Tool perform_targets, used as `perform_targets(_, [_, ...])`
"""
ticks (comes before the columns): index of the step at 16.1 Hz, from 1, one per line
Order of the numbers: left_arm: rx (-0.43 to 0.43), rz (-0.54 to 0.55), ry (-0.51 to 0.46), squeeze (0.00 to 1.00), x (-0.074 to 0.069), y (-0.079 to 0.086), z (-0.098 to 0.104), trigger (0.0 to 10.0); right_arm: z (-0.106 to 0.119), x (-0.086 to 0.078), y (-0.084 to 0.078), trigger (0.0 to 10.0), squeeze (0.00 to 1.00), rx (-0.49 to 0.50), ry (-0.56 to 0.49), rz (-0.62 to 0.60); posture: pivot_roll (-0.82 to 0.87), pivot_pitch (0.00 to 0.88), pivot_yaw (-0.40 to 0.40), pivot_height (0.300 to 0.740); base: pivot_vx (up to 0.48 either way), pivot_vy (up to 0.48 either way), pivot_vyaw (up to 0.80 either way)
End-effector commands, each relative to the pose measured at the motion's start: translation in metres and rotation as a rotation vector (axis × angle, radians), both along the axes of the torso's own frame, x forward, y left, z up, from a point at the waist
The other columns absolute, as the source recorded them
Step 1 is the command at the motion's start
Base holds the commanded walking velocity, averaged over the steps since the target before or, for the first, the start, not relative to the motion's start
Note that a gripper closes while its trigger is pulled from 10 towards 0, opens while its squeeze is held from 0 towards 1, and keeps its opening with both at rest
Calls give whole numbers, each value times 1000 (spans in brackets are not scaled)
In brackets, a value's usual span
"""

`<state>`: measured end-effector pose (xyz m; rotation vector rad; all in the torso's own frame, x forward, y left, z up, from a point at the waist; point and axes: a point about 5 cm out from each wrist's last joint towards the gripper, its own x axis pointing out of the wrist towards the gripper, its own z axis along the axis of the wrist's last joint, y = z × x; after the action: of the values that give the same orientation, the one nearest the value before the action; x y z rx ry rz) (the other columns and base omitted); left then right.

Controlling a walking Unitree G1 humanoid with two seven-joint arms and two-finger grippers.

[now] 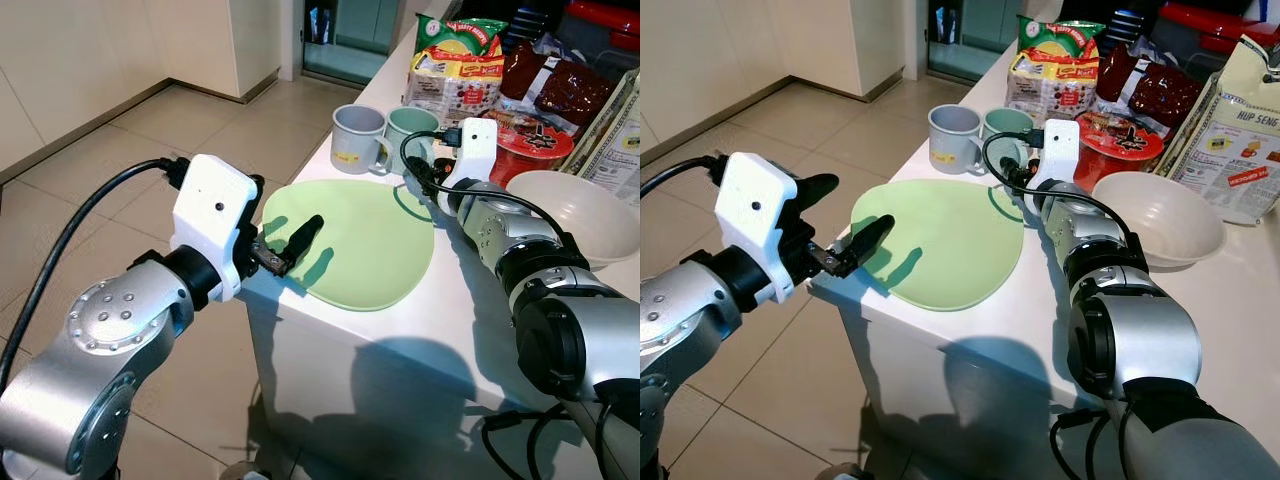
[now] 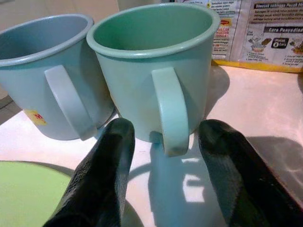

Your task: Setting the table

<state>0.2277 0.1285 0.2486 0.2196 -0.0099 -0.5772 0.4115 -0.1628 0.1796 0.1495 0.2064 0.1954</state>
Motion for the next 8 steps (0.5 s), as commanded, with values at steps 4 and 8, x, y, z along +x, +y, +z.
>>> perform_targets(4, [-7, -6, -6, 0, -5, -1, 4, 10000, 6, 2, 2, 0, 0, 24, -16, -1, 306, 76, -51, 740, 0, 0, 0])
perform_targets(8, [-11, -1, 4, 0, -7, -2, 4, 10000, 7, 2, 3, 0, 0, 45, -34, 17, 313, 75, -55, 740, 0, 0, 0])
